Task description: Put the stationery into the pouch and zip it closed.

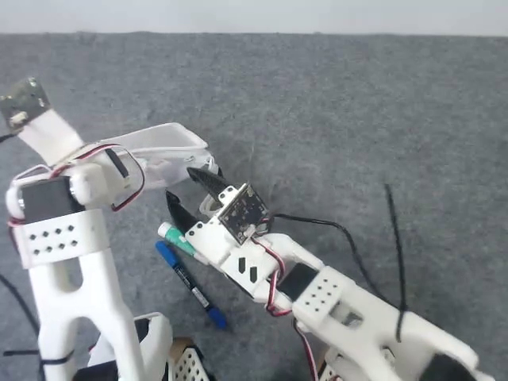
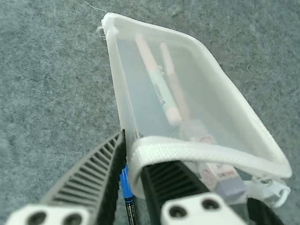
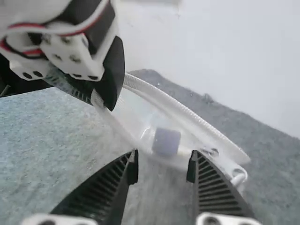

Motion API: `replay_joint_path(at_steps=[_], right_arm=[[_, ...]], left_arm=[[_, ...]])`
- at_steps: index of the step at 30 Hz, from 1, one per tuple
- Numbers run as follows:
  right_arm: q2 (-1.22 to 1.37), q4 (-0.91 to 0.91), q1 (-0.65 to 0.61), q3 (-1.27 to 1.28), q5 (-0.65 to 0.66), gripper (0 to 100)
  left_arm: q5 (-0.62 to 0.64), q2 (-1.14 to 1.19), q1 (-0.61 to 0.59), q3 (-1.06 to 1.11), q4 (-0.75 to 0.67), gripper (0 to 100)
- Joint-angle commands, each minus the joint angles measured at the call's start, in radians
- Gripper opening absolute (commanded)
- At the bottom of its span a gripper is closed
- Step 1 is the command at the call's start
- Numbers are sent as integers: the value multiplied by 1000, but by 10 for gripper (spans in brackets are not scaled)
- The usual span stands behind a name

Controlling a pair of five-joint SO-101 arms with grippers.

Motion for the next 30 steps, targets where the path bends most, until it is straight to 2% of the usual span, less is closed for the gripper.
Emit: replay_joint_path(at_steps=[1, 5, 11, 13, 16, 20, 23, 26, 30], right_arm=[[-134, 139, -7, -5, -15, 163], [-200, 217, -8, -5, -17, 163], [-209, 236, -8, -5, -17, 163], [-208, 237, -8, -5, -17, 162], [-208, 237, -10, 11, -17, 162], [-193, 237, -70, 28, -17, 162], [-114, 236, -94, 11, -32, 162], [16, 240, -91, -61, -121, 162], [206, 400, -96, -219, -183, 163]], left_arm=[[9, -15, -6, -15, -34, 11], [9, -15, -6, -15, -34, 11], [9, -15, -23, -18, -44, 11], [12, -15, -80, -19, -64, 11], [83, -15, -189, -35, -75, 11], [152, -15, -308, -51, -77, 11], [172, -15, -342, -51, -83, 11], [172, -15, -345, -47, -89, 11], [172, -15, -347, -45, -87, 11]])
